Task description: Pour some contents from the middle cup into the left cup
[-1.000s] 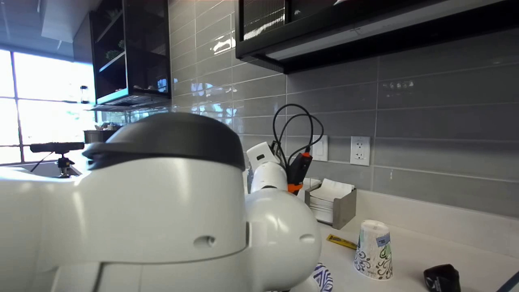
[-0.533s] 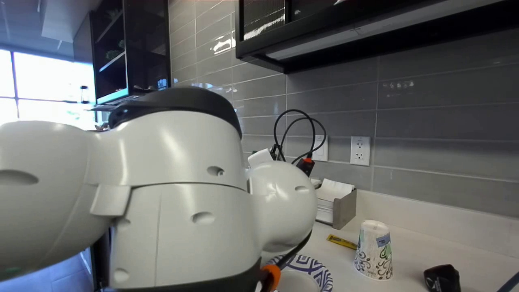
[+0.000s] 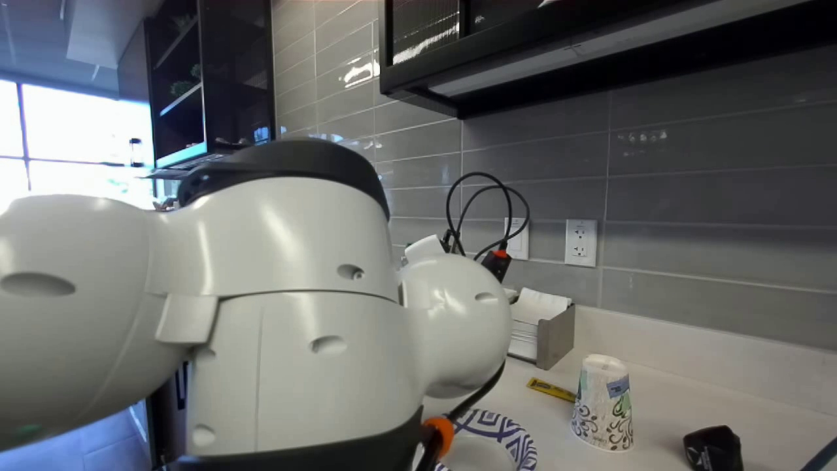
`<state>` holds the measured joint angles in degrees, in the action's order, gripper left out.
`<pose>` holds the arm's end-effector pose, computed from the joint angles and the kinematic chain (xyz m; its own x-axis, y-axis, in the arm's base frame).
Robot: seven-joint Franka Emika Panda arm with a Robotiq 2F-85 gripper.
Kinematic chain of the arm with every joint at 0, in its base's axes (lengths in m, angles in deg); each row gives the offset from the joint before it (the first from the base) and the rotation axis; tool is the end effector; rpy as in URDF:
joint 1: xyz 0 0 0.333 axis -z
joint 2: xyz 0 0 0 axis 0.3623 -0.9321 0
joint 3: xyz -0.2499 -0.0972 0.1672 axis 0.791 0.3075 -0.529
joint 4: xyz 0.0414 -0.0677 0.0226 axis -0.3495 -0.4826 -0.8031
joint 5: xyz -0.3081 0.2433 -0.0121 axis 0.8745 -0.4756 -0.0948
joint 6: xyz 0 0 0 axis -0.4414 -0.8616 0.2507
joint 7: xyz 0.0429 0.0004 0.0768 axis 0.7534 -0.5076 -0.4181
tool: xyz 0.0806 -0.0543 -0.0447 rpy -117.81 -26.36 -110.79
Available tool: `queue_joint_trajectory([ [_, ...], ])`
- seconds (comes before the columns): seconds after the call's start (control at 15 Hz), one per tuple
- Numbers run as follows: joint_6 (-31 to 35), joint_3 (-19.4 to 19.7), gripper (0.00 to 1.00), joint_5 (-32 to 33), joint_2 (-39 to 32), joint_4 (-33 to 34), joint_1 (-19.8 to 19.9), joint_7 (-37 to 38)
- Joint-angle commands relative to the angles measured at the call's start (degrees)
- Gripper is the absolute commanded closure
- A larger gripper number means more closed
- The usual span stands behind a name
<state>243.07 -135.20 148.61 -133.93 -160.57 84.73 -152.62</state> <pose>0.5933 -0.0540 0.3127 -0.6301 0.7259 0.2758 -0.0229 -0.3724 0.9278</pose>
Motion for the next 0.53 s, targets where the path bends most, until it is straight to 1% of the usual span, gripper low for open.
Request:
queue_joint_trajectory([
  [0.0, -2.84, -2.23, 0.99, -4.78, 1.45, 0.05, -0.44, -0.96],
  [0.27, -6.80, -4.98, 0.99, -13.54, 3.95, -1.47, 0.26, -3.40],
  [0.47, -8.79, -6.09, 0.99, -22.65, 8.30, -3.92, 1.28, -4.80],
])
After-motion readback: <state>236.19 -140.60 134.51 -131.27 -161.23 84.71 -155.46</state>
